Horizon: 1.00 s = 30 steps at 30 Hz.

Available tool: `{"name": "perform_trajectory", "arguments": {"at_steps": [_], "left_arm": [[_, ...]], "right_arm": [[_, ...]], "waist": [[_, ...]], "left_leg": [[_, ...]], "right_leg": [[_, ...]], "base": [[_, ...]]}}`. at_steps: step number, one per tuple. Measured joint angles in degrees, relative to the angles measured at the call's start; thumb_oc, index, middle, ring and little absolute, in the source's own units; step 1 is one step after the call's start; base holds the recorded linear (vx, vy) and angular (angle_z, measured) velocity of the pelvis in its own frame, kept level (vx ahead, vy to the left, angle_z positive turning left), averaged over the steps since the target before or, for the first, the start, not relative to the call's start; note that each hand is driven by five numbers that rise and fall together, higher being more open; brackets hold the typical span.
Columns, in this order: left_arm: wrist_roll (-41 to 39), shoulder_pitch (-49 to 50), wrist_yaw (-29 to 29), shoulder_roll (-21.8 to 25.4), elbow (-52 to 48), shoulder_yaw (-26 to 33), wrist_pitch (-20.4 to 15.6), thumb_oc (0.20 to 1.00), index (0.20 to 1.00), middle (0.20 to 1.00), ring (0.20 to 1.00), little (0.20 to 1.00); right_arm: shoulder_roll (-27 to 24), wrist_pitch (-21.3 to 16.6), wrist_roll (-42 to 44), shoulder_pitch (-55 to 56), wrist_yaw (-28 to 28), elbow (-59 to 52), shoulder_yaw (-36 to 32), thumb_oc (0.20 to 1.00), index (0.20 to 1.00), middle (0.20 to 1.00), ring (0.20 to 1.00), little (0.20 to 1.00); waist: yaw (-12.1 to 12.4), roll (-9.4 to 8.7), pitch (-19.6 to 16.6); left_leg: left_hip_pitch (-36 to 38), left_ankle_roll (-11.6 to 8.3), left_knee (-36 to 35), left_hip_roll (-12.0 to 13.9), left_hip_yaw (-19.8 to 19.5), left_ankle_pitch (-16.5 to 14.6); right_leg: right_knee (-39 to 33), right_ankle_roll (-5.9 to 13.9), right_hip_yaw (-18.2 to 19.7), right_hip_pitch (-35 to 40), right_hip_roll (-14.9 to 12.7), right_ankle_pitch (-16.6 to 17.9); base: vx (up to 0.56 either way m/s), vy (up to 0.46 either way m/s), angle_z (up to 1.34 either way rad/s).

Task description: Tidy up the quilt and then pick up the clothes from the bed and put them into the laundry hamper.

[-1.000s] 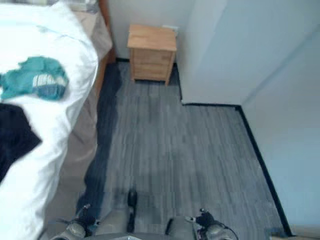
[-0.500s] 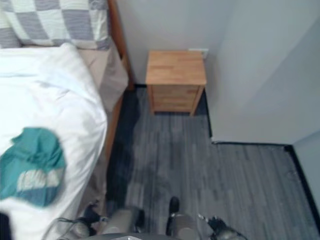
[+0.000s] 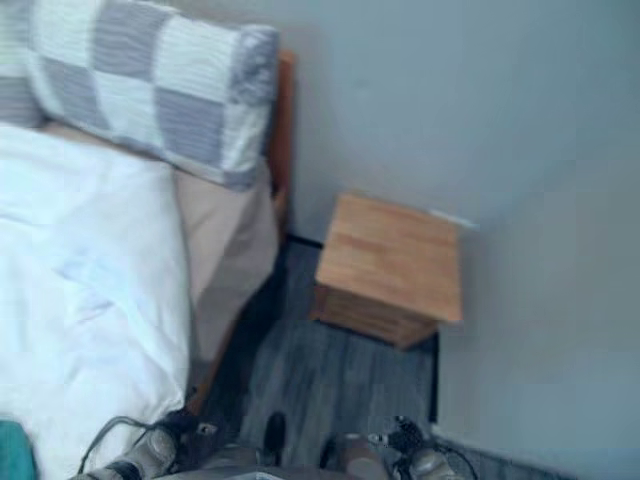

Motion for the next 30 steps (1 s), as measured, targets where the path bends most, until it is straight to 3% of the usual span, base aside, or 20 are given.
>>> {"name": "perform_trajectory", "arguments": {"at_steps": [1, 3, 4, 5, 6, 8, 10, 11, 12, 14, 15, 16, 17, 19, 20, 21, 22, 25, 27, 30], "left_arm": [[0.04, -0.98, 0.02, -0.61, 0.35, 0.06, -0.17, 1.000, 1.000, 1.000, 1.000, 1.000], [0.03, -0.74, 0.06, -1.07, 0.74, -0.56, -0.18, 1.000, 1.000, 1.000, 1.000, 1.000], [0.00, 0.01, 0.10, -0.83, 0.98, -0.64, -0.41, 1.000, 1.000, 1.000, 1.000, 1.000], [-0.04, 1.23, 0.27, 0.47, 0.32, -0.94, -0.66, 1.000, 1.000, 1.000, 1.000, 1.000], [-0.24, 2.08, 0.54, 0.31, 0.14, -0.58, -0.65, 1.000, 1.000, 1.000, 1.000, 1.000], [-0.94, 3.59, 0.51, 0.40, 0.04, 0.42, -0.73, 1.000, 1.000, 1.000, 1.000, 1.000], [-1.07, 5.49, 0.57, 0.24, 0.20, 2.20, -0.63, 1.000, 1.000, 1.000, 1.000, 1.000], [-1.54, 5.24, 1.30, 0.28, 0.32, 3.87, -0.53, 1.000, 1.000, 1.000, 1.000, 1.000], [-2.58, 4.58, 1.51, 0.96, 0.76, 4.06, -0.54, 1.000, 1.000, 1.000, 1.000, 1.000], [-2.65, 4.75, 2.04, 1.97, 0.98, 5.40, -0.10, 1.000, 1.000, 1.000, 1.000, 1.000], [-2.64, 4.86, 1.93, 2.10, 0.86, 5.36, 0.09, 1.000, 1.000, 1.000, 1.000, 1.000], [-2.56, 4.86, 1.75, 2.21, 0.57, 6.46, 0.14, 1.000, 1.000, 1.000, 1.000, 1.000], [-2.43, 5.13, 1.25, 2.00, 0.20, 6.92, 0.12, 1.000, 1.000, 1.000, 1.000, 1.000], [-1.97, 5.92, 0.52, 1.84, -0.70, 7.00, 0.00, 1.000, 1.000, 1.000, 1.000, 1.000], [-0.70, 7.76, 0.39, 1.88, -2.82, 8.14, -0.30, 1.000, 1.000, 1.000, 1.000, 1.000], [-0.33, 8.63, 0.42, 1.94, -3.46, 8.19, -0.39, 1.000, 1.000, 1.000, 1.000, 1.000], [0.13, 10.19, 0.29, 2.17, -3.86, 8.71, -0.48, 1.000, 1.000, 1.000, 1.000, 1.000], [0.16, 13.79, 0.48, 2.93, -5.66, 10.02, -1.05, 1.000, 1.000, 1.000, 1.000, 1.000], [0.17, 14.97, 0.10, 4.53, -5.95, 10.01, -1.05, 1.000, 1.000, 1.000, 1.000, 1.000], [0.05, 16.33, -1.23, 5.80, -9.37, 9.51, -1.08, 1.000, 1.000, 1.000, 1.000, 1.000]], "right_arm": [[-0.07, -0.26, 0.01, -0.63, 0.00, -0.08, 0.26, 1.000, 1.000, 1.000, 1.000, 1.000], [0.00, -0.22, 0.02, -2.05, 0.05, 0.33, -0.30, 1.000, 1.000, 1.000, 1.000, 1.000], [-0.03, 0.15, 0.01, -2.38, -0.05, 0.97, -0.42, 1.000, 1.000, 1.000, 1.000, 1.000], [0.41, 0.67, 0.04, -1.76, -0.05, 1.47, -0.66, 1.000, 1.000, 1.000, 1.000, 1.000], [0.70, 0.87, -0.01, -2.08, -0.01, 1.76, -1.00, 1.000, 1.000, 1.000, 1.000, 1.000], [0.09, 1.06, -0.06, -3.20, -0.05, 2.29, -1.69, 1.000, 1.000, 1.000, 1.000, 1.000], [0.15, 1.11, 0.11, -4.86, -0.17, 2.13, -2.69, 1.000, 1.000, 1.000, 1.000, 1.000], [-0.07, 1.02, 0.14, -4.62, -0.31, 1.53, -2.69, 1.000, 1.000, 1.000, 1.000, 1.000], [-0.66, 1.34, 0.18, -4.28, -0.30, 1.37, -3.24, 1.000, 1.000, 1.000, 1.000, 1.000], [-1.66, 1.27, 0.45, -4.40, -1.25, 1.11, -4.81, 1.000, 1.000, 1.000, 1.000, 1.000], [-2.18, 1.22, 0.78, -4.37, -1.64, 0.73, -5.00, 1.000, 1.000, 1.000, 1.000, 1.000], [-4.04, 0.83, 1.57, -4.45, -2.14, -1.13, -5.21, 1.000, 1.000, 1.000, 1.000, 1.000], [-5.31, 0.82, 2.73, -3.94, -2.62, -2.49, -6.90, 1.000, 1.000, 1.000, 1.000, 1.000], [-8.15, 1.23, 2.89, -2.38, -2.74, -5.41, -9.68, 1.000, 1.000, 1.000, 1.000, 1.000], [-13.61, 2.49, 2.82, 1.77, -2.91, -19.04, -11.83, 1.000, 1.000, 1.000, 1.000, 1.000], [-16.66, 1.16, 2.58, 2.44, -3.70, -23.68, -13.03, 1.000, 1.000, 1.000, 1.000, 1.000], [-19.92, 0.73, 2.36, 2.02, -4.62, -30.22, -16.10, 1.000, 1.000, 1.000, 1.000, 1.000], [-27.76, -1.58, 0.19, 0.72, -6.46, -40.49, -18.47, 1.000, 1.000, 1.000, 1.000, 1.000], [-30.08, -1.82, -1.76, -3.70, -7.57, -44.91, -18.57, 1.000, 1.000, 1.000, 1.000, 1.000], [-31.74, -3.81, -5.13, -12.29, -7.76, -55.82, -13.95, 1.000, 1.000, 1.000, 1.000, 1.000]], "waist": [[-1.23, -0.50, 0.14], [-1.01, -0.76, 0.79], [-1.25, -1.39, 0.79], [-0.97, -3.27, 0.21], [-0.39, -2.71, 0.48], [0.14, -1.65, -0.64], [1.39, -2.86, 0.39], [0.21, -3.46, 0.87], [-0.96, -4.39, 1.28], [-2.56, -4.60, 1.52], [-2.77, -4.63, 1.49], [-3.56, -4.33, 1.70], [-5.42, -3.43, 1.44], [-6.18, -2.54, 1.03], [-7.80, -1.56, 1.46], [-8.12, -0.15, 1.15], [-7.87, -1.06, 1.21], [-7.34, -2.88, 0.59], [-6.90, -4.35, 0.51], [-5.96, -4.43, 0.49]], "left_leg": [[0.30, 1.26, 0.46, -0.59, -0.50, 0.67], [2.16, 1.51, 0.24, -1.57, -0.23, 0.34], [4.03, 0.35, 0.83, -2.30, -4.13, -0.95], [5.22, -0.81, 1.88, -3.28, -4.42, -3.84], [5.72, -0.46, 1.92, -1.60, -4.70, -5.74], [2.73, -3.79, 3.49, 1.81, -4.25, -7.99], [0.24, -4.86, 4.63, 2.98, -2.19, -8.69], [-2.53, -6.30, 6.88, 3.36, 0.80, -9.50], [-4.52, -6.43, 6.88, 5.05, 5.69, -9.45], [-5.11, -6.99, 8.15, 10.11, 21.74, -9.05], [-5.07, -7.27, 8.65, 10.80, 22.98, -8.92], [-5.71, -7.37, 13.00, 12.82, 28.02, -8.97], [-5.97, -7.55, 14.19, 13.36, 29.07, -8.81], [-4.21, -7.57, 10.43, 13.38, 28.77, -8.67], [-3.15, -7.40, 5.60, 13.33, 27.98, -7.14], [-2.64, -6.72, 3.79, 13.32, 27.76, -5.95], [-1.38, -7.98, 1.62, 12.63, 27.45, -3.17], [-0.21, -6.61, -0.54, 10.58, 28.11, -2.37], [-0.32, -6.10, -0.45, 9.52, 28.10, -2.24], [-1.13, -5.54, -0.19, 8.56, 28.45, -1.89]], "right_leg": [[-7.51, 0.28, 6.22, -0.11, 1.05, 2.99], [-14.11, 0.36, 15.84, -1.10, 1.13, 8.78], [-16.63, -0.12, 20.63, -0.72, -0.03, 13.85], [-14.57, -0.99, 17.21, -0.94, -1.81, 21.96], [-13.58, 0.17, 14.74, -0.21, -1.23, 23.04], [-17.59, -1.68, 10.10, 1.58, 0.51, 22.32], [-19.16, -3.64, 6.05, 2.28, 0.15, 23.05], [-19.35, -4.37, 2.52, 2.65, -0.95, 22.76], [-19.08, -3.48, -0.14, 3.17, -1.52, 21.86], [-19.38, -3.49, -3.75, 4.54, -1.34, 20.58], [-19.39, -3.95, -4.29, 4.67, -1.31, 20.22], [-19.39, -4.33, -6.58, 4.89, -1.44, 20.43], [-19.38, -4.04, -8.26, 5.13, -1.32, 19.87], [-19.35, -3.80, -9.63, 5.32, -1.05, 19.80], [-19.36, -3.29, -11.30, 5.14, -0.40, 19.91], [-19.35, -2.98, -11.34, 4.95, 0.12, 20.15], [-19.37, -2.32, -10.51, 5.02, -0.29, 20.63], [-19.37, -1.52, -9.77, 5.02, -2.08, 21.24], [-19.37, -1.26, -9.37, 4.88, -3.07, 21.81], [-19.37, -0.73, -8.70, 3.75, -3.93, 22.65]], "base": [[0.19, -0.180, 2.32], [0.15, -0.281, 2.04], [0.12, -0.335, 2.53], [0.08, -0.302, 2.44], [0.06, -0.268, 1.75], [-0.04, -0.227, 1.35], [-0.10, -0.108, 1.02], [-0.11, -0.015, 1.53], [-0.17, -0.056, 1.48], [-0.17, -0.085, 0.95], [-0.06, -0.048, 0.59], [0.01, 0.007, 0.59], [0.03, 0.033, 0.70], [-0.03, 0.054, 0.60], [-0.04, 0.050, 0.44], [-0.04, 0.043, 0.22], [-0.04, 0.048, -0.11], [-0.05, 0.025, -0.04], [-0.05, 0.034, 0.02], [-0.07, -0.002, -0.06]]}}
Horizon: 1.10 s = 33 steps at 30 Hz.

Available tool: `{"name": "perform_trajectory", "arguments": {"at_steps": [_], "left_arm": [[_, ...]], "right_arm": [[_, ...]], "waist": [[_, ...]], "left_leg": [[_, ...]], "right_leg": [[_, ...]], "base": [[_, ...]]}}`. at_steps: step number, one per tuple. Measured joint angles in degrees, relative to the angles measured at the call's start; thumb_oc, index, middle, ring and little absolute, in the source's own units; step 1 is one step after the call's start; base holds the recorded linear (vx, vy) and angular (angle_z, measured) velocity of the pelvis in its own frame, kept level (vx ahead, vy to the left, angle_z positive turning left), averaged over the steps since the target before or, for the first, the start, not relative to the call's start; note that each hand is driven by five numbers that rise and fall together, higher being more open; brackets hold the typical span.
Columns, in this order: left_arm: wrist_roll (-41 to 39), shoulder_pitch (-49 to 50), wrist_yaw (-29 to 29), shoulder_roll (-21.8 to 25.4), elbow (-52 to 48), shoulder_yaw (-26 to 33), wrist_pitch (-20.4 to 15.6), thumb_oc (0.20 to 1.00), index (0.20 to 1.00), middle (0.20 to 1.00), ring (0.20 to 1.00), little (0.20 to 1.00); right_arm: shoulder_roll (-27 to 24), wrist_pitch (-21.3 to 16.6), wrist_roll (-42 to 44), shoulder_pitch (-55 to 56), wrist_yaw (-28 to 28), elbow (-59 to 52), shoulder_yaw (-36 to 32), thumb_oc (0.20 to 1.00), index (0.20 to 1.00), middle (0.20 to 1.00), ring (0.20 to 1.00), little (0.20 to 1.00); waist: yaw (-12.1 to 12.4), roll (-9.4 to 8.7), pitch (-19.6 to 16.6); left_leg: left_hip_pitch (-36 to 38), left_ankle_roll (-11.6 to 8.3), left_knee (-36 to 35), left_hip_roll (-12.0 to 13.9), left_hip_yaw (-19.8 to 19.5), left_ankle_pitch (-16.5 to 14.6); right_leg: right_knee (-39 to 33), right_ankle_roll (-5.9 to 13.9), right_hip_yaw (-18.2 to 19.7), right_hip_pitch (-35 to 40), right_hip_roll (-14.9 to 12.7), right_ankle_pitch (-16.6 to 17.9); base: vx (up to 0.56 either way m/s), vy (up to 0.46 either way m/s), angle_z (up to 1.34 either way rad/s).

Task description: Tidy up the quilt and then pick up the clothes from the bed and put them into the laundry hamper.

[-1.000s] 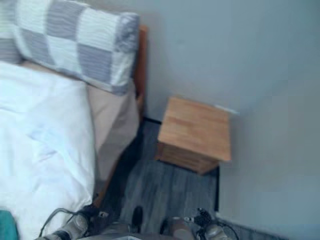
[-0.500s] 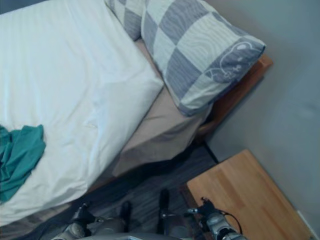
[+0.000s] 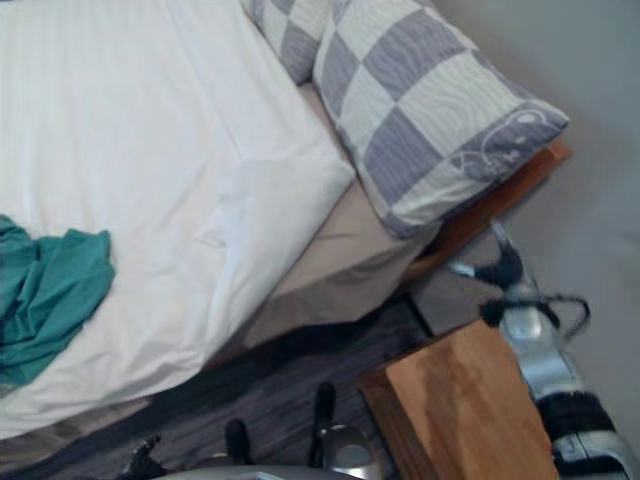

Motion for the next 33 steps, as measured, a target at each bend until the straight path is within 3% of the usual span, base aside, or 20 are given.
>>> {"name": "perform_trajectory", "arguments": {"at_steps": [2, 3, 4, 6, 7, 8, 9, 11, 13, 15, 17, 18, 25, 27, 31, 32, 33], "left_arm": [[0.00, -0.78, -0.39, 0.76, -2.07, 0.01, -0.30, 1.000, 1.000, 1.000, 1.000, 1.000], [-0.04, -1.89, -0.38, 0.76, -3.53, 0.09, -0.95, 1.000, 1.000, 1.000, 1.000, 1.000], [-0.06, -3.35, -0.44, 1.60, -5.75, -1.27, -1.32, 1.000, 1.000, 1.000, 1.000, 1.000], [-0.36, -5.33, -0.35, 1.97, -6.74, -0.83, -1.20, 1.000, 1.000, 1.000, 1.000, 1.000], [-1.07, -6.05, -0.23, 2.07, -7.96, -0.20, -1.02, 1.000, 1.000, 1.000, 1.000, 1.000], [-1.08, -9.14, -0.25, 2.89, -8.04, -2.11, -1.65, 1.000, 1.000, 1.000, 1.000, 1.000], [-2.89, -13.64, 0.90, 4.83, -10.25, -2.16, -2.75, 1.000, 1.000, 1.000, 1.000, 1.000], [-3.44, -13.46, 1.28, 4.93, -11.08, -2.00, -2.61, 1.000, 1.000, 1.000, 1.000, 1.000], [-5.15, -13.51, 1.40, 5.50, -13.89, -2.39, -3.44, 1.000, 1.000, 1.000, 1.000, 1.000], [-5.53, -14.97, 1.61, 5.69, -13.91, -1.39, -3.78, 1.000, 1.000, 1.000, 1.000, 1.000], [-5.61, -14.62, 1.73, 6.08, -12.32, -1.01, -3.69, 1.000, 1.000, 1.000, 1.000, 1.000], [-5.61, -14.54, 1.71, 6.23, -10.62, -1.03, -3.60, 1.000, 1.000, 1.000, 1.000, 1.000], [-5.61, -14.99, 1.44, 7.06, -10.17, -1.05, -3.89, 1.000, 1.000, 1.000, 1.000, 1.000], [-5.61, -15.06, 1.30, 7.05, -10.14, -1.01, -3.77, 1.000, 1.000, 1.000, 1.000, 1.000], [-5.60, -14.64, 1.00, 6.69, -9.76, 0.15, -3.21, 1.000, 1.000, 1.000, 1.000, 1.000], [-5.60, -14.34, 0.86, 6.70, -9.28, 0.58, -3.11, 1.000, 1.000, 1.000, 1.000, 1.000], [-5.55, -14.16, 0.58, 6.27, -7.59, 1.19, -2.23, 1.000, 1.000, 1.000, 1.000, 1.000]], "right_arm": [[-0.02, -0.94, -1.35, -5.71, 0.12, -2.51, 3.39, 1.000, 1.000, 1.000, 1.000, 1.000], [0.41, -1.52, -1.59, -10.71, 0.20, -3.93, 5.94, 1.000, 1.000, 1.000, 1.000, 1.000], [0.49, -2.04, -1.62, -25.68, 0.35, -4.00, 15.67, 1.000, 1.000, 1.000, 1.000, 1.000], [1.64, -2.58, -1.74, -31.22, 0.24, -3.34, 17.04, 1.000, 1.000, 1.000, 1.000, 1.000], [4.72, -1.04, -1.74, -39.38, 0.25, 0.52, 20.20, 1.000, 1.000, 1.000, 1.000, 1.000], [3.57, -0.57, -1.73, -51.34, -0.72, 4.56, 29.16, 1.000, 1.000, 1.000, 1.000, 1.000], [7.50, -1.19, -3.49, -57.52, -0.91, 5.25, 26.86, 1.000, 1.000, 1.000, 1.000, 1.000], [10.27, -1.26, -3.54, -57.44, -0.96, 7.30, 28.81, 1.000, 1.000, 1.000, 1.000, 1.000], [13.64, -0.34, -3.32, -59.38, -0.89, 17.41, 30.09, 1.000, 1.000, 1.000, 1.000, 1.000], [12.57, 1.24, -3.37, -56.15, 0.27, 21.79, 30.76, 1.000, 1.000, 1.000, 1.000, 1.000], [12.61, 1.46, -3.39, -53.42, 0.74, 23.93, 30.83, 1.000, 1.000, 1.000, 1.000, 1.000], [12.54, 1.21, -3.34, -52.83, 0.88, 24.95, 30.41, 0.200, 0.200, 0.200, 0.200, 0.200], [10.11, 0.66, -3.21, -50.12, 1.35, 24.71, 29.02, 0.200, 0.200, 0.200, 0.200, 0.200], [8.37, 0.32, -3.15, -45.57, 1.27, 20.72, 26.95, 0.200, 0.200, 0.200, 0.200, 0.200], [5.93, -0.94, -2.54, -29.41, 1.59, 6.99, 18.20, 0.200, 0.200, 0.200, 0.200, 0.200], [6.17, -1.35, -2.22, -26.35, 1.59, 5.74, 16.51, 1.000, 1.000, 1.000, 1.000, 1.000], [7.17, -1.81, -0.74, -18.63, 2.30, 4.79, 12.81, 1.000, 1.000, 1.000, 1.000, 1.000]], "waist": [[0.76, 0.11, 0.32], [2.83, 0.72, 0.83], [4.66, 0.74, 3.59], [6.58, 0.51, 5.66], [6.32, -0.28, 6.80], [6.59, 0.38, 9.46], [10.13, -0.22, 13.67], [12.53, 0.90, 16.78], [11.53, 1.47, 17.79], [12.78, 3.45, 19.17], [12.99, 3.48, 19.48], [12.62, 3.50, 19.49], [10.78, 3.41, 19.43], [10.53, 3.27, 19.36], [7.35, 2.60, 18.73], [7.22, 2.35, 17.62], [4.86, 1.36, 13.38]], "left_leg": [[-0.53, 0.26, 0.01, -0.12, -0.02, 0.30], [-1.03, 0.33, 0.01, -0.11, -0.30, 0.40], [-2.25, 0.14, 0.05, -0.09, -0.28, 0.94], [-4.18, 0.04, 1.07, 0.14, -0.66, 1.21], [-7.08, 0.19, 4.09, 0.18, -1.45, 0.54], [-9.16, -0.17, 5.68, 0.20, -2.44, 0.17], [-12.04, -0.54, 5.89, 0.56, -3.34, 1.34], [-13.59, -0.42, 6.00, 0.41, -3.76, 1.47], [-16.53, -0.66, 7.09, 0.02, -5.89, 1.40], [-18.84, -0.26, 7.02, -0.32, -8.34, 2.52], [-19.10, -0.27, 6.93, -0.52, -8.94, 2.56], [-18.94, -0.27, 6.95, -0.87, -8.87, 2.56], [-15.17, -0.08, 6.30, -1.72, -7.70, 2.44], [-13.46, 0.23, 5.42, -1.81, -7.38, 2.66], [-7.69, 0.38, 2.41, -1.69, -6.38, 3.08], [-7.66, 0.19, 1.94, -1.67, -6.37, 2.95], [-7.99, 0.27, 1.35, -1.62, -5.57, 2.94]], "right_leg": [[0.01, 0.06, -0.02, -0.76, -0.08, 0.49], [0.03, 0.05, -0.33, -1.06, -0.04, 0.62], [0.33, -0.50, -0.20, -2.45, 0.06, 1.30], [0.39, -0.74, -1.10, -3.05, -0.05, 1.54], [0.27, -1.04, -1.41, -4.34, -0.29, 2.07], [0.36, -0.84, -1.55, -5.40, -0.42, 2.42], [0.36, -1.61, -2.45, -7.96, -0.13, 3.08], [0.40, -1.80, -3.09, -8.48, -0.63, 3.23], [0.36, -1.70, -4.72, -10.39, -0.99, 3.27], [0.39, -1.82, -5.62, -11.32, -1.29, 3.36], [0.39, -1.82, -4.52, -11.49, -1.46, 3.36], [0.40, -1.80, -3.64, -11.33, -1.82, 3.37], [0.38, -1.49, -2.47, -8.32, -2.66, 3.58], [0.37, -1.32, -1.65, -7.31, -2.75, 3.70], [0.34, -1.05, -0.96, -3.27, -2.46, 3.46], [0.33, -0.73, -0.75, -3.24, -2.50, 3.10], [0.34, 0.14, -0.18, -4.29, -2.38, 2.30]], "base": [[-0.11, -0.021, 0.03], [-0.12, -0.020, 0.07], [-0.28, -0.048, 0.06], [-0.24, -0.034, 0.13], [-0.10, -0.002, 0.25], [-0.10, -0.004, 0.37], [-0.13, -0.033, 0.35], [-0.10, -0.045, 0.22], [-0.04, -0.009, 0.48], [-0.03, 0.005, 0.67], [-0.02, 0.018, 0.25], [-0.03, 0.033, 0.06], [0.00, 0.048, -0.03], [0.09, 0.030, -0.14], [0.13, 0.021, -0.12], [0.15, 0.064, -0.13], [0.18, 0.094, -0.17]]}}
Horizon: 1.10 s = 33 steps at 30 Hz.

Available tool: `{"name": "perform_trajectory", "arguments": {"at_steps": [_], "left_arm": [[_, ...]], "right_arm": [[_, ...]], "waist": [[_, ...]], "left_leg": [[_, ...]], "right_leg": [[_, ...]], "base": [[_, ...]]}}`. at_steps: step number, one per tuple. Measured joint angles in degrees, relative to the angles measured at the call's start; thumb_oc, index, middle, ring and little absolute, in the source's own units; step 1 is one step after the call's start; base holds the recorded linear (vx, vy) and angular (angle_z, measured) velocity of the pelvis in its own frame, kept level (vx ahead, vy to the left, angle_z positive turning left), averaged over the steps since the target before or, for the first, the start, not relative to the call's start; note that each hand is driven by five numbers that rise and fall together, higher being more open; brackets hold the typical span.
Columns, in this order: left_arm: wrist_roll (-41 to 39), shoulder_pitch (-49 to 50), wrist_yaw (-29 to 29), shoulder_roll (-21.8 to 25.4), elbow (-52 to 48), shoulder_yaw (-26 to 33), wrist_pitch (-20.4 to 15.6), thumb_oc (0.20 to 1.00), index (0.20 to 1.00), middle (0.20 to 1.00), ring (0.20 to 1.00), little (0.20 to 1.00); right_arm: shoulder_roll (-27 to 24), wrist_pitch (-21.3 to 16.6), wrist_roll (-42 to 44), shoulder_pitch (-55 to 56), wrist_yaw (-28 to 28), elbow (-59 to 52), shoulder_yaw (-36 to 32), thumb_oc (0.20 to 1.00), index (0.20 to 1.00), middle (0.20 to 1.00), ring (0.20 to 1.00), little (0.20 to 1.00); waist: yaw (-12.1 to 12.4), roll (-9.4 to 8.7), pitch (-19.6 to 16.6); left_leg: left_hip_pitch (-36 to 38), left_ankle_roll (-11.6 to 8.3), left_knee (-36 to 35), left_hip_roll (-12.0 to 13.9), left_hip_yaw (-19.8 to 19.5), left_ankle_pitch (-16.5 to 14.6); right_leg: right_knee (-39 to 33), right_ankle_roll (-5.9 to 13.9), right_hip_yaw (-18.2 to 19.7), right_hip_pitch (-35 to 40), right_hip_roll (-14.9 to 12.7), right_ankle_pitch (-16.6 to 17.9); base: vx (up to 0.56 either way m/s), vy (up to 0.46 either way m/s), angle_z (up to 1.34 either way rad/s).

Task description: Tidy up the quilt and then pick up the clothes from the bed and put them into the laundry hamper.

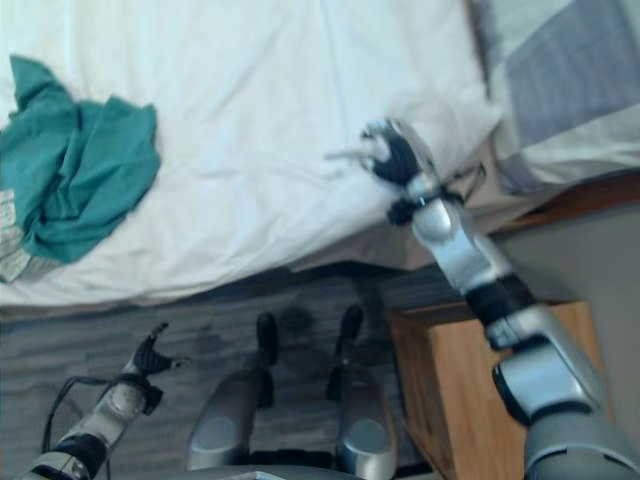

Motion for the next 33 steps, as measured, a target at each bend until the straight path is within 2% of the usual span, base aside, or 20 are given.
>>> {"name": "perform_trajectory", "arguments": {"at_steps": [1, 3, 5, 7, 8, 10, 12, 13, 14, 17, 18, 20, 22, 23, 25, 27, 28, 29, 30, 33], "left_arm": [[0.04, 0.00, -0.32, -0.70, 1.17, 0.51, 0.26, 1.000, 1.000, 1.000, 1.000, 1.000], [0.06, 0.49, -0.78, -1.92, 3.53, 0.72, 0.53, 1.000, 1.000, 1.000, 1.000, 1.000], [0.02, 2.34, -1.15, -3.62, 7.13, 2.51, 1.86, 1.000, 1.000, 1.000, 1.000, 1.000], [-0.01, 2.72, -1.23, -3.56, 7.54, 3.33, 2.40, 1.000, 1.000, 1.000, 1.000, 1.000], [-0.02, 2.78, -1.25, -3.55, 7.55, 3.62, 2.42, 1.000, 1.000, 1.000, 1.000, 1.000], [-0.42, 3.29, -1.25, -3.16, 7.53, 5.08, 3.42, 1.000, 1.000, 1.000, 1.000, 1.000], [-1.81, 4.05, -1.30, -3.32, 7.67, 5.06, 3.89, 1.000, 1.000, 1.000, 1.000, 1.000], [-2.08, 4.59, -1.32, -3.43, 8.26, 5.05, 3.92, 1.000, 1.000, 1.000, 1.000, 1.000], [-2.17, 4.99, -1.32, -3.48, 8.87, 5.06, 3.98, 1.000, 1.000, 1.000, 1.000, 1.000], [-2.11, 6.38, -0.97, -5.09, 10.68, 4.09, 4.07, 1.000, 1.000, 1.000, 1.000, 1.000], [-2.07, 6.41, -0.92, -6.46, 11.67, 3.66, 4.04, 1.000, 1.000, 1.000, 1.000, 1.000], [-2.10, 6.20, -0.30, -7.50, 11.49, 2.77, 3.91, 1.000, 1.000, 1.000, 1.000, 1.000], [-2.14, 3.42, -0.33, -7.89, 11.50, 0.97, 3.94, 1.000, 1.000, 1.000, 1.000, 1.000], [-2.23, 2.69, 0.10, -7.82, 11.49, 0.89, 3.98, 1.000, 1.000, 1.000, 1.000, 1.000], [-2.31, -0.80, 1.32, -7.10, 11.09, -0.49, 3.58, 1.000, 1.000, 1.000, 1.000, 1.000], [-4.28, -0.75, 2.14, -6.61, 10.57, -0.38, 3.40, 1.000, 1.000, 1.000, 1.000, 1.000], [-6.53, -1.59, 2.94, -6.45, 9.80, 0.70, 2.79, 1.000, 1.000, 1.000, 1.000, 1.000], [-6.93, -2.29, 3.23, -6.53, 9.31, 1.25, 2.65, 1.000, 1.000, 1.000, 1.000, 1.000], [-8.75, -3.75, 3.60, -6.61, 9.67, 2.43, 3.03, 1.000, 1.000, 1.000, 1.000, 1.000], [-9.12, -5.89, 4.02, -6.82, 10.32, 2.06, 3.37, 1.000, 1.000, 1.000, 1.000, 1.000]], "right_arm": [[1.96, -0.13, 0.56, 4.62, 0.50, 0.27, -3.27, 1.000, 1.000, 1.000, 1.000, 1.000], [3.50, 0.44, 1.97, 11.42, 1.12, 1.79, -5.16, 1.000, 1.000, 1.000, 1.000, 1.000], [9.27, 1.46, 5.03, 23.56, 0.24, 9.09, -14.46, 1.000, 1.000, 1.000, 1.000, 1.000], [10.02, 3.23, 8.44, 28.42, -1.18, 14.70, -19.38, 1.000, 1.000, 1.000, 1.000, 1.000], [10.07, 3.72, 9.13, 29.08, -1.49, 15.24, -20.19, 1.000, 1.000, 1.000, 1.000, 1.000], [10.01, 6.46, 14.16, 33.99, -5.55, 15.46, -27.25, 1.000, 1.000, 1.000, 1.000, 1.000], [9.68, 6.67, 15.72, 34.82, -7.30, 13.11, -29.36, 1.000, 1.000, 1.000, 1.000, 1.000], [9.39, 6.68, 16.06, 34.80, -8.54, 11.15, -29.64, 0.485, 0.485, 0.485, 0.485, 0.485], [9.38, 6.59, 16.04, 34.67, -9.29, 7.99, -30.27, 0.200, 0.200, 0.200, 0.200, 0.200], [9.63, 5.43, 16.00, 30.08, -12.94, -3.25, -28.96, 0.200, 0.200, 0.200, 0.200, 0.200], [9.64, 3.32, 15.86, 26.28, -13.74, -5.89, -26.78, 0.200, 0.200, 0.200, 0.200, 0.200], [9.69, 2.05, 15.77, 18.99, -15.03, -5.54, -21.48, 0.200, 0.200, 0.200, 0.200, 0.200], [8.94, 0.81, 14.91, 8.03, -14.61, -1.73, -15.53, 0.200, 0.200, 0.200, 0.200, 0.200], [9.23, 0.52, 14.92, 3.96, -15.04, -0.16, -14.50, 0.200, 0.200, 0.200, 0.200, 0.200], [9.16, 0.20, 15.04, -9.80, -15.61, 9.93, -12.86, 0.200, 0.200, 0.200, 0.200, 0.200], [10.80, -0.09, 15.55, -10.49, -16.63, 15.16, -12.69, 0.200, 0.200, 0.200, 0.200, 0.200], [13.43, -1.18, 16.11, -10.26, -17.23, 19.69, -14.80, 0.200, 0.200, 0.200, 0.200, 0.200], [14.47, -3.28, 16.05, -8.17, -17.63, 18.61, -16.54, 0.200, 0.200, 0.200, 0.200, 0.200], [16.61, -7.17, 16.11, -4.39, -17.34, 14.00, -21.24, 0.200, 0.200, 0.200, 0.200, 0.200], [19.33, -7.03, 18.45, 0.69, -16.81, 13.94, -21.48, 0.200, 0.200, 0.200, 0.200, 0.200]], "waist": [[-0.31, -0.21, -1.66], [-1.60, -0.80, -5.84], [-4.67, -1.14, -11.22], [-6.16, -0.98, -13.75], [-6.29, -0.97, -14.06], [-8.04, -1.03, -15.39], [-8.78, -1.03, -15.98], [-8.83, -1.05, -16.66], [-8.78, -0.99, -17.12], [-8.46, -0.88, -18.22], [-7.69, -0.90, -18.24], [-6.66, -1.21, -17.78], [-4.44, -1.50, -15.54], [-2.77, -1.06, -13.41], [-0.80, 0.70, -5.15], [0.20, 1.69, -0.61], [0.15, 2.06, 2.59], [-0.08, 2.15, 4.16], [-0.45, 1.83, 6.50], [-1.22, 1.20, 6.73]], "left_leg": [[1.18, -0.02, -0.81, 0.23, 0.58, 0.16], [2.34, -0.24, -1.49, 0.50, 1.44, 0.04], [6.66, -0.22, -1.79, 0.89, 4.51, -1.91], [7.20, -0.18, -1.79, 0.99, 5.28, -2.48], [7.31, -0.08, -1.79, 0.99, 5.35, -2.58], [7.99, 0.09, -1.80, 1.01, 5.98, -3.02], [7.80, 0.14, -1.79, 0.99, 6.04, -2.98], [7.81, 0.07, -1.79, 1.05, 6.04, -2.94], [7.74, -0.05, -1.79, 1.09, 5.98, -2.86], [6.15, -0.14, -1.77, 1.05, 5.91, -2.29], [4.81, 0.16, -1.75, 1.03, 5.90, -1.67], [2.34, -0.14, -0.41, 0.91, 5.93, -0.84], [-2.77, -0.14, 1.51, 0.81, 5.29, -0.17], [-3.73, -0.12, 2.31, 0.88, 5.12, 0.22], [-8.64, -0.76, 6.20, 0.86, 3.81, -0.63], [-10.06, -0.58, 7.57, 0.86, 4.06, -0.62], [-15.21, -0.28, 12.31, 1.29, 3.95, -2.61], [-16.34, 0.05, 13.27, 1.24, 4.07, -2.78], [-16.64, 0.67, 14.48, 1.18, 4.25, -3.39], [-12.38, 0.93, 13.81, 0.90, 4.17, -4.48]], "right_leg": [[-0.01, 0.04, 0.38, 0.43, 0.42, -0.01], [-0.30, 0.15, 1.71, 0.62, 0.86, -0.19], [-0.34, 0.42, 4.31, 3.14, 1.44, -0.83], [-0.34, 0.77, 4.82, 3.56, 1.47, -1.51], [-0.34, 0.87, 4.86, 3.58, 1.49, -1.58], [-0.35, 0.83, 5.64, 3.93, 1.58, -1.82], [-0.35, 0.71, 5.87, 3.81, 1.56, -2.03], [-0.35, 0.62, 5.96, 3.67, 1.64, -2.10], [-0.35, 0.54, 5.92, 3.54, 1.67, -2.16], [-0.35, 0.69, 5.97, 1.91, 1.65, -2.03], [-0.35, 1.06, 6.03, 0.79, 1.61, -1.73], [-0.30, 2.10, 6.27, -1.61, 1.44, -0.65], [-0.30, 1.45, 5.89, -5.44, 1.25, 0.96], [0.00, 1.20, 5.31, -5.71, 1.08, 1.33], [0.01, 1.13, 4.73, -8.18, 0.59, 1.22], [0.45, 1.17, 4.90, -9.18, 0.44, 1.33], [3.67, 0.83, 5.13, -13.86, 0.00, 1.08], [4.31, 0.82, 5.40, -14.95, -0.05, 1.11], [5.26, -0.32, 5.72, -15.23, -0.26, 1.89], [4.20, -0.33, 5.49, -10.68, -0.47, 2.05]], "base": [[0.13, 0.081, -0.31], [0.11, 0.096, -0.43], [0.11, 0.111, -0.66], [0.09, 0.080, -0.27], [0.04, 0.042, -0.18], [0.06, 0.049, -0.17], [0.04, 0.026, -0.02], [0.00, 0.000, 0.00], [0.00, 0.000, 0.00], [-0.09, -0.032, 0.00], [-0.28, -0.063, 0.00], [-0.29, -0.065, 0.04], [-0.20, -0.059, 0.22], [-0.14, -0.034, 0.19], [-0.14, -0.019, 0.30], [-0.10, 0.037, 0.09], [-0.04, 0.072, -0.09], [-0.02, 0.092, -0.11], [0.01, 0.076, -0.08], [0.04, 0.106, 0.02]]}}
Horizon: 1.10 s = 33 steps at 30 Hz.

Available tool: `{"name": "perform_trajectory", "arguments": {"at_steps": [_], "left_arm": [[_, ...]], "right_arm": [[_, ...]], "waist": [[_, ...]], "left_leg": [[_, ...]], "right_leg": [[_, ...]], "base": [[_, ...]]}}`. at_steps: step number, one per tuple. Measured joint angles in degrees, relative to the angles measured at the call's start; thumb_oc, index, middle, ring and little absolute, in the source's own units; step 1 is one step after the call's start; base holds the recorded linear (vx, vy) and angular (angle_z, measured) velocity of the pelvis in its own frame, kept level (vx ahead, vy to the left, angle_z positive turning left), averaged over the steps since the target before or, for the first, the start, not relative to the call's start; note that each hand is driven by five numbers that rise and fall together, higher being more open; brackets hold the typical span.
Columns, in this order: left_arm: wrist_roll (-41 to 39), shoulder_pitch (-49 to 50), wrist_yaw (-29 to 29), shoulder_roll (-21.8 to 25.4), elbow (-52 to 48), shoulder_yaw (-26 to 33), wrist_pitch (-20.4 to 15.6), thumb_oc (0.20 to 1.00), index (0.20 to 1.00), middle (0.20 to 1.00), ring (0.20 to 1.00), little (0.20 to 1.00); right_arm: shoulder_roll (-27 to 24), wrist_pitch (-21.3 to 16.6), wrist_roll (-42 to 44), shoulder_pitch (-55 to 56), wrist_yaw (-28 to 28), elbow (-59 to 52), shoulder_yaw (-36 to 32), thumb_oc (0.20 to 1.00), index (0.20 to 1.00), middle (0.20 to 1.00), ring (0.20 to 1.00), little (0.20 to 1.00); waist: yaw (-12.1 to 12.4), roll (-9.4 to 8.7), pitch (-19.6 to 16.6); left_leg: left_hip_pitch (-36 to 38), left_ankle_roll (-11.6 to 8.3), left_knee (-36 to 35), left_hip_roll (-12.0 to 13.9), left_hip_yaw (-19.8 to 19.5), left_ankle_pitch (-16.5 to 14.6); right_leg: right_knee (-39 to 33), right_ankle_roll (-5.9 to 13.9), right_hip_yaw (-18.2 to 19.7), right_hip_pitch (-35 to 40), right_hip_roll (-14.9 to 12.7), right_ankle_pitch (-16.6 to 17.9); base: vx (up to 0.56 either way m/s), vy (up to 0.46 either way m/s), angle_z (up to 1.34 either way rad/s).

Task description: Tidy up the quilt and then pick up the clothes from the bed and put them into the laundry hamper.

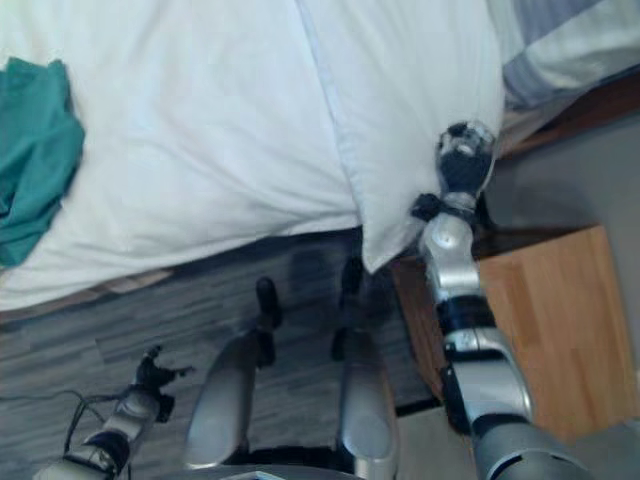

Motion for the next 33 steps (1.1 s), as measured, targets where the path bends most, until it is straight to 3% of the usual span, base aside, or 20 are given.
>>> {"name": "perform_trajectory", "arguments": {"at_steps": [2, 3, 5, 6, 7, 8, 12, 14, 16, 17, 20, 21, 22, 26, 27, 29, 30, 31, 32, 33], "left_arm": [[0.02, -1.92, 0.64, -0.13, 0.18, -0.03, 0.15, 1.000, 1.000, 1.000, 1.000, 1.000], [0.07, -2.37, 1.22, 0.08, -0.14, -0.02, -0.04, 1.000, 1.000, 1.000, 1.000, 1.000], [0.16, -3.15, 1.22, -0.33, 0.27, 0.10, 0.25, 1.000, 1.000, 1.000, 1.000, 1.000], [0.21, -2.52, 1.23, -0.77, 0.80, 0.31, 0.25, 1.000, 1.000, 1.000, 1.000, 1.000], [0.46, -1.16, 1.23, -1.55, 1.27, 0.28, 0.22, 1.000, 1.000, 1.000, 1.000, 1.000], [0.80, 0.81, 1.23, -2.38, 2.16, 0.27, 0.19, 1.000, 1.000, 1.000, 1.000, 1.000], [1.27, 2.94, 1.19, -2.65, 3.45, -0.41, 0.69, 1.000, 1.000, 1.000, 1.000, 1.000], [1.29, 4.20, 1.05, -2.27, 2.93, -0.67, 0.63, 1.000, 1.000, 1.000, 1.000, 1.000], [1.89, 6.01, 0.92, -3.12, 2.25, -1.06, 0.76, 1.000, 1.000, 1.000, 1.000, 1.000], [3.20, 5.71, 0.66, -3.60, 2.14, -2.04, 0.53, 1.000, 1.000, 1.000, 1.000, 1.000], [3.32, 5.61, 0.51, -4.72, 1.28, -2.14, 0.17, 1.000, 1.000, 1.000, 1.000, 1.000], [3.32, 5.92, 0.58, -5.14, 1.10, -2.50, 0.10, 1.000, 1.000, 1.000, 1.000, 1.000], [3.35, 7.01, 0.49, -5.87, 1.28, -1.98, 0.13, 1.000, 1.000, 1.000, 1.000, 1.000], [3.64, 6.99, 1.14, -6.41, 4.94, -1.17, 0.32, 1.000, 1.000, 1.000, 1.000, 1.000], [3.78, 6.75, 1.54, -6.38, 4.22, -2.35, 0.26, 1.000, 1.000, 1.000, 1.000, 1.000], [4.86, 8.60, 1.67, -6.84, 2.18, -3.54, -0.20, 1.000, 1.000, 1.000, 1.000, 1.000], [5.53, 7.13, 1.47, -7.71, 3.77, -4.46, 0.82, 1.000, 1.000, 1.000, 1.000, 1.000], [5.72, 6.44, 1.29, -7.62, 5.02, -4.62, 0.97, 1.000, 1.000, 1.000, 1.000, 1.000], [5.74, 5.85, 1.31, -7.37, 5.82, -4.47, 1.18, 1.000, 1.000, 1.000, 1.000, 1.000], [5.73, 6.82, 1.53, -6.06, 4.91, -4.05, 1.14, 1.000, 1.000, 1.000, 1.000, 1.000]], "right_arm": [[3.91, 1.22, 2.21, 11.19, 1.90, 5.54, 0.01, 0.200, 0.200, 0.200, 0.200, 0.200], [5.67, 5.78, 3.93, 18.53, 2.87, 13.31, 2.20, 0.200, 0.200, 0.200, 0.200, 0.200], [7.23, 7.63, 3.77, 24.27, 4.99, 20.83, 2.58, 0.200, 0.200, 0.200, 0.200, 0.200], [8.15, 9.51, 3.75, 27.66, 6.18, 25.60, 2.70, 0.316, 0.316, 0.316, 0.316, 0.316], [8.53, 10.87, 3.12, 31.58, 7.33, 29.35, 3.42, 0.931, 0.931, 0.931, 0.931, 0.931], [8.66, 12.71, 3.09, 35.84, 8.54, 34.21, 4.84, 1.000, 1.000, 1.000, 1.000, 1.000], [8.93, 14.99, -1.54, 38.16, 11.13, 37.14, 9.75, 1.000, 1.000, 1.000, 1.000, 1.000], [9.37, 14.83, -4.06, 38.03, 12.57, 35.75, 13.85, 1.000, 1.000, 1.000, 1.000, 1.000], [10.27, 15.42, -7.06, 36.41, 13.54, 33.45, 15.30, 1.000, 1.000, 1.000, 1.000, 1.000], [8.14, 15.24, -9.30, 34.77, 13.69, 33.17, 17.59, 1.000, 1.000, 1.000, 1.000, 1.000], [4.40, 14.41, -14.30, 30.84, 15.39, 33.79, 20.45, 1.000, 1.000, 1.000, 1.000, 1.000], [3.54, 14.29, -15.71, 29.12, 15.42, 33.60, 21.10, 1.000, 1.000, 1.000, 1.000, 1.000], [3.50, 14.43, -17.15, 27.91, 15.60, 33.53, 20.74, 1.000, 1.000, 1.000, 1.000, 1.000], [4.85, 14.40, -17.23, 29.33, 15.92, 32.33, 19.14, 1.000, 1.000, 1.000, 1.000, 1.000], [4.96, 14.51, -17.09, 30.96, 16.03, 31.10, 17.19, 1.000, 1.000, 1.000, 1.000, 1.000], [4.29, 14.08, -16.96, 34.27, 16.47, 29.18, 14.44, 1.000, 1.000, 1.000, 1.000, 1.000], [4.36, 15.10, -16.62, 36.22, 16.61, 29.97, 11.27, 1.000, 1.000, 1.000, 1.000, 1.000], [4.56, 15.81, -16.39, 36.60, 16.60, 31.42, 10.39, 1.000, 1.000, 1.000, 1.000, 1.000], [5.67, 16.40, -16.28, 37.66, 16.79, 32.63, 10.88, 1.000, 1.000, 1.000, 1.000, 1.000], [7.85, 16.53, -15.91, 37.71, 16.24, 32.97, 11.55, 1.000, 1.000, 1.000, 1.000, 1.000]], "waist": [[-0.36, -1.64, -1.20], [-1.50, -2.82, -3.62], [-2.50, -3.13, -4.06], [-3.33, -3.00, -4.24], [-3.96, -2.63, -6.75], [-5.05, -2.62, -11.64], [-5.30, -3.32, -16.43], [-5.30, -3.32, -17.37], [-4.67, -3.16, -19.08], [-4.67, -2.24, -19.11], [-1.52, -1.71, -18.78], [-1.77, -1.48, -18.69], [-1.95, -1.43, -18.63], [-2.94, -1.91, -18.49], [-3.97, -1.07, -18.85], [-4.40, -0.32, -19.29], [-5.28, -0.20, -19.56], [-5.42, -2.28, -19.83], [-5.08, -4.19, -20.62], [-4.10, -5.76, -21.72]], "left_leg": [[6.97, 0.10, -3.92, -0.63, -0.35, 0.15], [8.32, 0.15, -5.75, -1.08, -0.26, 0.10], [11.04, 0.36, -7.50, -1.75, -0.27, 0.27], [14.28, 0.52, -9.08, -1.82, -0.28, 0.52], [15.96, 0.49, -11.23, -1.92, -0.20, 0.23], [17.56, 0.65, -13.90, -2.38, 0.14, 0.18], [21.49, 1.31, -15.60, -2.40, 1.04, 0.79], [22.43, 1.39, -15.28, -1.95, -0.01, 1.15], [21.39, 0.59, -13.73, -2.26, -1.95, 1.11], [19.47, -0.25, -9.19, -2.48, -5.18, -0.04], [10.87, -4.09, 4.15, -3.02, -6.57, -0.79], [7.01, -7.85, 9.31, -1.74, -7.59, -2.84], [7.05, -5.34, 8.78, 1.27, -6.72, -4.90], [10.57, -6.78, 3.35, 12.25, -8.14, -4.63], [10.98, -7.15, 2.60, 14.77, -7.02, -3.91], [12.54, -7.56, 0.54, 17.23, -5.49, -4.07], [16.33, -11.40, -5.99, 15.15, -3.27, -0.69], [16.77, -11.21, -7.15, 12.08, -3.20, 1.28], [17.38, -9.95, -8.36, 8.44, -2.48, 1.73], [17.79, -7.10, -9.14, 6.05, -0.46, 2.06]], "right_leg": [[-2.64, -0.07, -0.93, 6.90, -0.30, -0.12], [-3.58, 0.03, -1.06, 7.71, -0.54, -0.25], [-3.98, 0.06, -1.64, 9.94, -0.75, -0.21], [-3.99, 0.06, -2.19, 12.44, -0.68, -0.21], [-4.01, 0.29, -2.25, 13.35, -0.59, -0.41], [-3.99, 1.14, -2.19, 13.48, -0.76, -1.04], [-3.20, 1.43, -1.38, 15.60, 0.35, -1.44], [-1.18, 2.59, 2.49, 15.32, 1.41, -5.08], [-3.16, 2.47, 2.73, 18.20, 2.07, -6.95], [-4.46, 1.89, 2.73, 20.29, 2.23, -7.41], [-4.11, 1.02, 1.29, 19.35, 0.49, -6.44], [-4.45, 0.89, -0.92, 18.28, -0.63, -5.15], [-4.48, 0.26, -1.59, 18.42, -0.85, -5.71], [-4.47, 1.91, -5.99, 19.93, -2.00, -5.77], [-4.09, 2.28, -7.41, 20.25, -2.73, -5.77], [-4.12, 3.43, -7.59, 20.65, -3.90, -5.73], [-4.10, 5.18, -9.32, 22.50, -7.19, -3.99], [-4.04, 4.50, -9.90, 23.03, -9.92, -3.09], [-2.53, 2.37, -9.75, 21.99, -13.67, -0.85], [0.31, 0.95, -10.23, 19.43, -16.53, 4.17]], "base": [[0.12, 0.128, 0.13], [0.17, 0.155, 0.09], [0.13, 0.147, 0.00], [0.09, 0.131, -0.13], [0.09, 0.153, -0.17], [0.05, 0.105, -0.24], [0.04, 0.070, -0.16], [0.07, 0.044, 0.29], [-0.03, 0.091, 0.79], [-0.23, 0.121, 1.08], [-0.18, 0.179, 0.54], [-0.02, 0.413, 0.43], [0.00, 0.330, 0.39], [-0.05, 0.561, 0.49], [0.03, 0.424, 0.81], [0.04, 0.622, 0.68], [0.02, 0.581, 0.72], [-0.03, 0.533, 0.76], [-0.02, 0.499, 0.29], [-0.02, 0.532, 0.07]]}}
